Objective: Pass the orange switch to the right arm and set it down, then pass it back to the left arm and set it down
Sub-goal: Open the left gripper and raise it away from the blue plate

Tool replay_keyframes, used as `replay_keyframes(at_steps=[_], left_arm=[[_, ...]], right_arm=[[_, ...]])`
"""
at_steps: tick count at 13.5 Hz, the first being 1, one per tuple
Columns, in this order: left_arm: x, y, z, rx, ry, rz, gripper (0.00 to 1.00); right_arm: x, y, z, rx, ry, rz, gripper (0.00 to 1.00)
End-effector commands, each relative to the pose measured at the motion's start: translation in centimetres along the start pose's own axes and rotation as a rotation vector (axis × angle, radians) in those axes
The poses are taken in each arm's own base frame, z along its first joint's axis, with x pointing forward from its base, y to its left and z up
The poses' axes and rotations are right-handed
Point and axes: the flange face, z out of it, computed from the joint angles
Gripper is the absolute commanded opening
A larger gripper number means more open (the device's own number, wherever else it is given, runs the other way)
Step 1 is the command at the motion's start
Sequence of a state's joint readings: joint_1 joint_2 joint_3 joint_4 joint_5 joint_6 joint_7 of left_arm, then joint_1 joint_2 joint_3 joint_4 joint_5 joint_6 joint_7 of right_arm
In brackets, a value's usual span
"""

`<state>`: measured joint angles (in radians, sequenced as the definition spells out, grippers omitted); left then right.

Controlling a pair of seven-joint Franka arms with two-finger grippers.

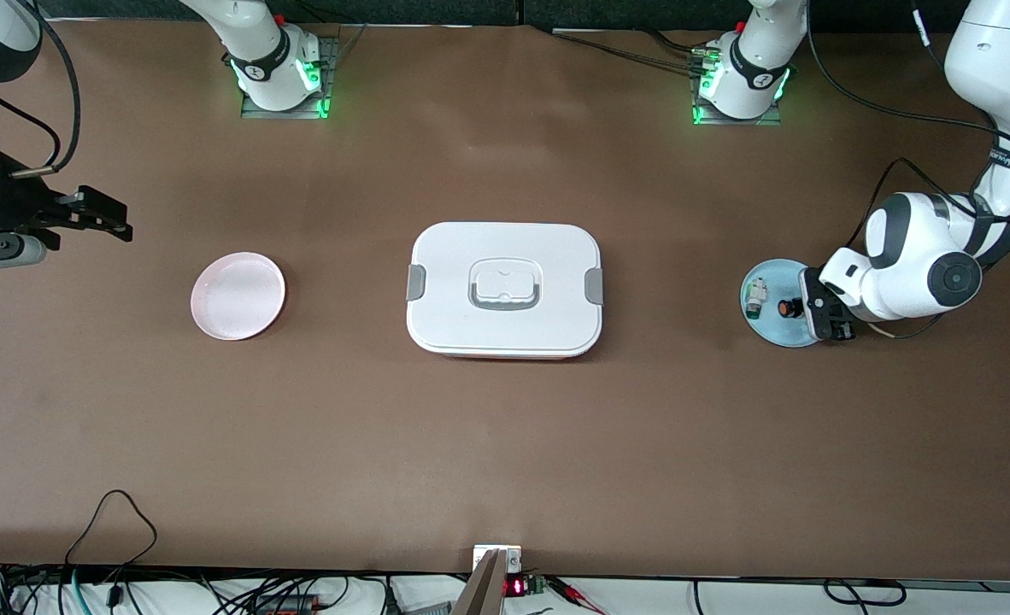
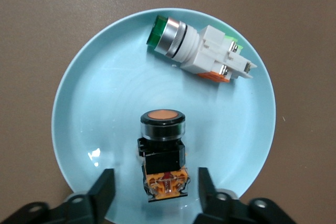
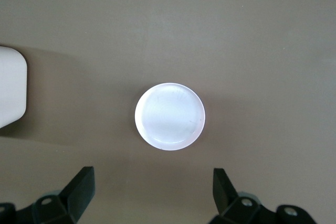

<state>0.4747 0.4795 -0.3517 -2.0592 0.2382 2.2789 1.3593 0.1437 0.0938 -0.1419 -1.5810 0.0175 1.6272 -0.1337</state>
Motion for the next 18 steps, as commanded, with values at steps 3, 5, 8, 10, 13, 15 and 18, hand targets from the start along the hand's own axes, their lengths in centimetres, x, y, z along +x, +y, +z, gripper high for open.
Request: replay_keyframes(at_steps=[3,5,8,10,13,15,18], left_arm=[[-0.6,-0.3,-0.9,0.022,-0.016,0.016,1.00],[-0.6,-0.3,-2.0,0.030,-0.024,0.002,1.00],[-0.6,0.3,-6.3,-0.020,-0.077,-0.195,1.00],[0.1,0.4,-9.3,-0.028,-0.084,-0.286,1.00],[0.1,0.6,-13.9,0.002,-0.054,-0.382,1.00],[0.8,1.0,-18.0,-0.012,-0.051,-0.443,1.00],[0.9,1.2,-24.5,-0.043,-0.020,-0.590,1.00]], right_arm=[[-0.2,0.1,-0.4,-0.006,0.001,0.011,1.00],[-0.2,0.1,-0.4,-0.006,0.001,0.011,1.00],[-0.1,0.1,-0.5,-0.007,0.004,0.011,1.00],[-0.1,0.1,-0.5,-0.007,0.004,0.009,1.00],[-0.1,0.1,-0.4,-0.007,0.002,0.011,1.00],[-0.1,0.2,-0.4,-0.007,0.002,0.012,1.00],[-0.1,0.2,-0.4,-0.007,0.002,0.012,1.00]])
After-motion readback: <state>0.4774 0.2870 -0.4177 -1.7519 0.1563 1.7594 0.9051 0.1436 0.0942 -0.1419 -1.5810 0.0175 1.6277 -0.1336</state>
